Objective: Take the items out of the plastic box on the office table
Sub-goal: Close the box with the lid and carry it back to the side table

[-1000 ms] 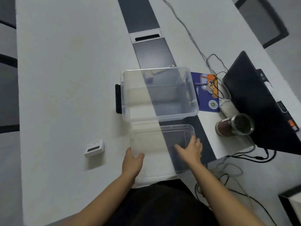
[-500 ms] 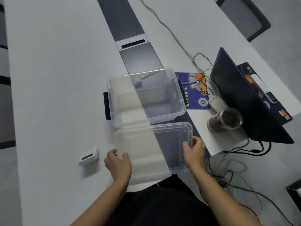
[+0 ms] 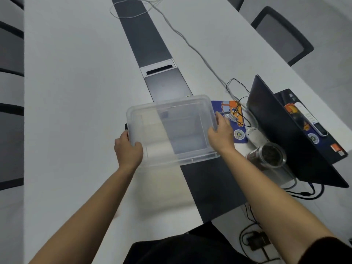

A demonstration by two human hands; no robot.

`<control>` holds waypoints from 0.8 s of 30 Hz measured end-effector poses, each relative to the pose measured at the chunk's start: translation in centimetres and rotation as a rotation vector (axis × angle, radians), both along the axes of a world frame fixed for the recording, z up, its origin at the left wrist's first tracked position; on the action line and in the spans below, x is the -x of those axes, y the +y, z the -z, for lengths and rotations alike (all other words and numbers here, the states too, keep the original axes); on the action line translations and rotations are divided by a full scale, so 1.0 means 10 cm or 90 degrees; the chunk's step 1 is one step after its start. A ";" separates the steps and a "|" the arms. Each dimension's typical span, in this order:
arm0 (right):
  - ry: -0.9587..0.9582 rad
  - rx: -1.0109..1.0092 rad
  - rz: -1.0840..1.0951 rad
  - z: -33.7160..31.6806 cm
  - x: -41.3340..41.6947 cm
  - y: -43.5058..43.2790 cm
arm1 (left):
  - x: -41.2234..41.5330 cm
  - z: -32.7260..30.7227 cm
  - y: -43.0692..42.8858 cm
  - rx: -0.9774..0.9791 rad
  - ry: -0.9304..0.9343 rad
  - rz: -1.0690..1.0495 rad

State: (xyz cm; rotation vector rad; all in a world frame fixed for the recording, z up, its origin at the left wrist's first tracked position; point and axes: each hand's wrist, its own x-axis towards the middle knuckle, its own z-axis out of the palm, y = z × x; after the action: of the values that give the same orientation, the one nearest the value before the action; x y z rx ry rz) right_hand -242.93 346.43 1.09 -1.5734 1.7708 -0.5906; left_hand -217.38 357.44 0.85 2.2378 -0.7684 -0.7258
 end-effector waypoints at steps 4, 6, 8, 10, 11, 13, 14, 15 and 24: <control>0.053 -0.027 -0.081 0.07 -0.06 -0.20 | -0.06 0.08 -0.16 -0.040 -0.032 0.044; 0.077 -0.022 -0.105 0.13 -0.07 -0.22 | -0.05 0.12 -0.18 -0.032 -0.027 0.046; 0.085 -0.017 -0.110 0.19 -0.06 -0.21 | -0.03 0.16 -0.16 -0.026 -0.010 0.040; 0.093 -0.018 -0.114 0.23 -0.03 -0.17 | -0.01 0.19 -0.13 -0.026 -0.001 0.036; 0.098 -0.017 -0.115 0.24 -0.01 -0.14 | 0.00 0.20 -0.10 -0.027 -0.005 0.038; 0.098 -0.010 -0.104 0.27 0.03 -0.05 | 0.03 0.23 -0.02 -0.031 -0.026 0.049; 0.089 -0.005 -0.092 0.29 0.05 0.02 | 0.05 0.26 0.04 -0.030 -0.042 0.063; 0.077 0.004 -0.080 0.31 0.08 0.09 | 0.08 0.29 0.10 -0.027 -0.058 0.074; 0.053 0.035 0.072 0.41 0.30 0.56 | 0.21 0.41 0.56 -0.027 -0.157 0.027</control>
State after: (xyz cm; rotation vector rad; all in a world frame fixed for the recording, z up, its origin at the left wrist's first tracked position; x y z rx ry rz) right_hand -245.93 352.05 -3.00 -1.5623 1.9303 -0.6403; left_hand -219.51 363.02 -3.20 2.3849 -0.9287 -0.4945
